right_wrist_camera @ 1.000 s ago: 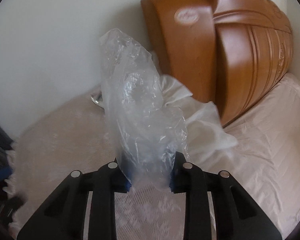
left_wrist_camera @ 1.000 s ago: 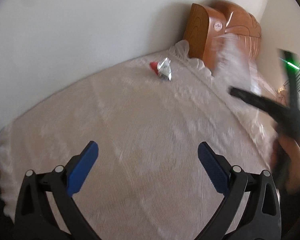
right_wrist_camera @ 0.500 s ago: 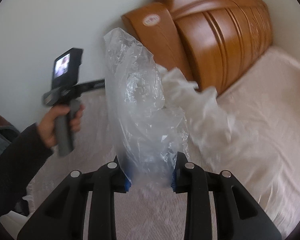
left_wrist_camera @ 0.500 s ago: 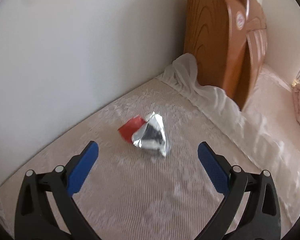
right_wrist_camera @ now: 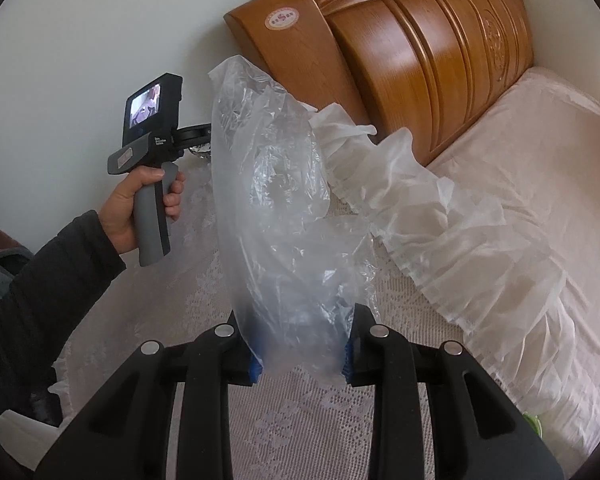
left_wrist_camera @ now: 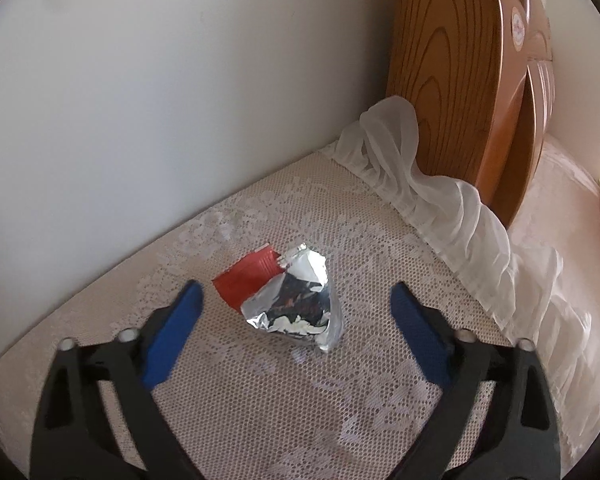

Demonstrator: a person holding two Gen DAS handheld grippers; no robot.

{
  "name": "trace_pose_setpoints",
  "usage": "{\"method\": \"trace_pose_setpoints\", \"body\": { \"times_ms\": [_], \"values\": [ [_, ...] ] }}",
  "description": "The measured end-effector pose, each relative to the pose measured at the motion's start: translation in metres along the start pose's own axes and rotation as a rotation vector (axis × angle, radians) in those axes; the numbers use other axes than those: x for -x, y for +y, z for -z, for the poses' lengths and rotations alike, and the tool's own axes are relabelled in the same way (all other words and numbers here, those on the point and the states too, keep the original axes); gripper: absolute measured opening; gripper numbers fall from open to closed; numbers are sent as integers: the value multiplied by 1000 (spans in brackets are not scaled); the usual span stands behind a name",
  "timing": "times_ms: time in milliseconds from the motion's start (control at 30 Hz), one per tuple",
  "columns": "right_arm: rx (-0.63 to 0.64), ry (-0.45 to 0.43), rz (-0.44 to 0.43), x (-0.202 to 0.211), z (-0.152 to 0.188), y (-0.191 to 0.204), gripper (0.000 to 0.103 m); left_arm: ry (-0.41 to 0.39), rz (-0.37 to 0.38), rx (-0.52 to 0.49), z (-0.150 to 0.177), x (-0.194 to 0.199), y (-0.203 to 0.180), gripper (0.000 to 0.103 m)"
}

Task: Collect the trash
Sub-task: 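Grasp the clear plastic bag with right tool while left tool grasps silver foil wrapper, then carry both items to the green wastebasket and open both tools over it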

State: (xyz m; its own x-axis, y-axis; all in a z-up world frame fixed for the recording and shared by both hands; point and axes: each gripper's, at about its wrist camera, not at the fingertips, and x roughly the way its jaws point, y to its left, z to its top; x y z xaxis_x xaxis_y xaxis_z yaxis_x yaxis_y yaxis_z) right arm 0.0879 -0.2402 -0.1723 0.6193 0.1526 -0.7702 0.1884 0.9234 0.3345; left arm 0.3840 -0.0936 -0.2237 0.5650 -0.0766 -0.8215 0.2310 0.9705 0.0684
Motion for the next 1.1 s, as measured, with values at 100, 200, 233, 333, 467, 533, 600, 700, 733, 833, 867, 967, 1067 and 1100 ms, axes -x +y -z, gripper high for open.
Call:
{"method": "trace_pose_setpoints", "body": {
  "times_ms": [100, 200, 233, 333, 467, 533, 600, 700, 733, 833, 867, 967, 1067, 1100],
  "values": [
    [6, -4, 0, 3, 0, 2, 30, 22, 11, 14, 0, -6, 1, 81],
    [4, -4, 0, 5, 2, 2, 30, 45, 20, 31, -2, -15, 4, 68],
    [3, -1, 0, 4, 2, 1, 30, 45, 33, 46, -2, -16, 6, 67],
    [0, 7, 3, 2, 2, 1, 30, 48, 53, 65, -4, -16, 10, 52],
    [1, 7, 1, 4, 1, 0, 30, 52, 50, 55, -5, -15, 12, 39],
    [3, 5, 0, 5, 0, 1, 30, 55, 50, 50, -4, -12, 14, 39],
    [9, -2, 2, 8, 0, 2, 30, 55, 64, 52, -1, -5, 18, 38],
    [16, -13, 0, 14, 0, 4, 30, 36, 96, 65, 13, 23, 29, 38],
    [18, -15, -2, 16, 1, 5, 30, 23, 109, 65, 20, 38, 33, 38],
    [28, -17, -11, 21, 5, 9, 30, -1, 120, 62, 46, 79, 42, 38],
    [34, -17, -16, 24, 8, 11, 30, -7, 117, 60, 57, 92, 45, 38],
    [51, -22, -28, 34, 15, 20, 30, -12, 106, 68, 91, 137, 53, 38],
    [67, -27, -44, 47, 25, 29, 30, 10, 120, 98, 116, 178, 58, 38],
    [70, -28, -48, 50, 28, 31, 30, 15, 122, 108, 125, 189, 59, 38]
  ]
}}
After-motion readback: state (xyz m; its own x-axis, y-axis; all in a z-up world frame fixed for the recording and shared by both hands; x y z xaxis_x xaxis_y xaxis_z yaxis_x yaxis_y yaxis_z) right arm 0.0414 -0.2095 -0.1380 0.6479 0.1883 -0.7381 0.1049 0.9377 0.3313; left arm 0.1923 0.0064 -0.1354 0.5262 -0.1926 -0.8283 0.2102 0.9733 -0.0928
